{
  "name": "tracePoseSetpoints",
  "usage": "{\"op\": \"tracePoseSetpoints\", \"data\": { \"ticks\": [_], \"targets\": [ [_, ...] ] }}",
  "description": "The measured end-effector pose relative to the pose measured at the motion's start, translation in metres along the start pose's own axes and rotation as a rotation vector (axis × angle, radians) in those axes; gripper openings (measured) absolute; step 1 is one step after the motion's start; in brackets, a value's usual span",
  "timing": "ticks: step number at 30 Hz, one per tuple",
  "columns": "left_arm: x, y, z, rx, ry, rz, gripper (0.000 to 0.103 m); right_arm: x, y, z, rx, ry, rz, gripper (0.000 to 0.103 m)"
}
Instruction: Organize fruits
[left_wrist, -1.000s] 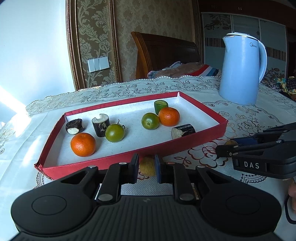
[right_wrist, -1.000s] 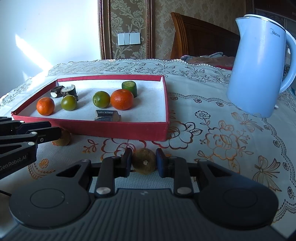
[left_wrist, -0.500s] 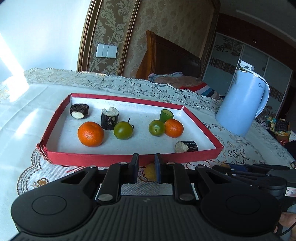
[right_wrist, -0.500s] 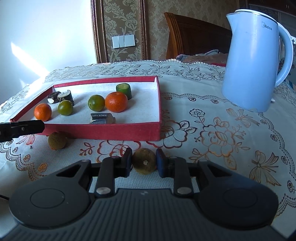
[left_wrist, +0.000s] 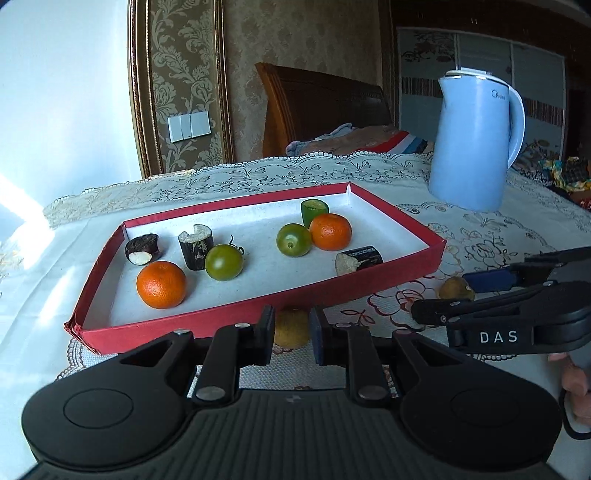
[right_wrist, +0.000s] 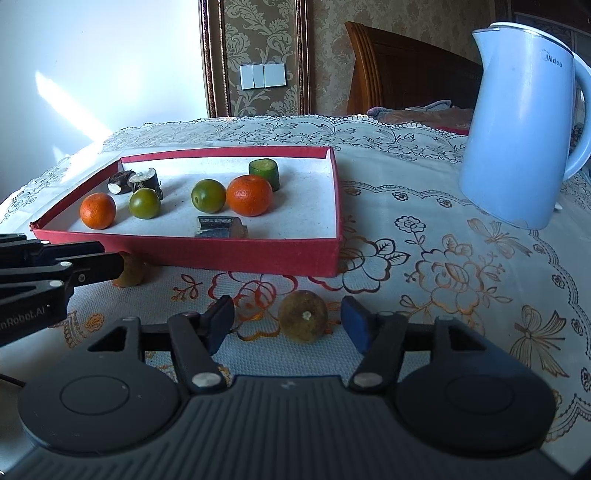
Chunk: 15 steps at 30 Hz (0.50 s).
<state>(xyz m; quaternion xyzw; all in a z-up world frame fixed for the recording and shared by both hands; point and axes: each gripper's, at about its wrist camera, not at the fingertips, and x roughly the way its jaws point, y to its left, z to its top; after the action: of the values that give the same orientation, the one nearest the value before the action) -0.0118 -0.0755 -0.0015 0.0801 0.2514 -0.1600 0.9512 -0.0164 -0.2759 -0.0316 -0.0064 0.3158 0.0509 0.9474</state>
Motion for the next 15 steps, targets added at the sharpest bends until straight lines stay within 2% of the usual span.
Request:
{"op": "tracePoseSetpoints", "data": {
  "ticks": [2,4,5,6,9,11,15],
  "targets": [
    [0.0037,-0.0023,0.0001,0.015,0.002,0.016,0.019,0.0009,0.0012,-0.0001,-0.007,0.004,-0.011,0.059],
    [0.0049,-0.0015,-0.0004,0.013,0.003,0.013,0.019,0.0004,0.0026,-0.0003,-0.013,0.000,-0.029,0.049],
    [0.0040,-0.0011,-0.0009,0.011,0.001,0.014,0.019,-0.0004,0.0017,-0.0003,-0.011,-0.005,-0.021,0.035],
    [0.0038,-0.0007,-0.0011,0.011,-0.001,0.017,0.019,-0.0005,0.0011,-0.0004,-0.008,-0.006,-0.021,0.030],
    [0.0024,-0.0006,-0.0022,0.015,-0.005,0.024,0.018,-0.0012,-0.0008,-0.0005,0.001,-0.009,-0.017,0.026],
    [0.0000,-0.0009,-0.0031,0.020,-0.016,0.030,0.012,-0.0015,-0.0012,-0.0006,0.003,-0.010,-0.016,0.026],
    [-0.0034,0.0002,-0.0037,0.019,-0.032,0.041,0.010,-0.0042,-0.0007,-0.0009,0.002,-0.026,-0.019,0.026]
  ]
}}
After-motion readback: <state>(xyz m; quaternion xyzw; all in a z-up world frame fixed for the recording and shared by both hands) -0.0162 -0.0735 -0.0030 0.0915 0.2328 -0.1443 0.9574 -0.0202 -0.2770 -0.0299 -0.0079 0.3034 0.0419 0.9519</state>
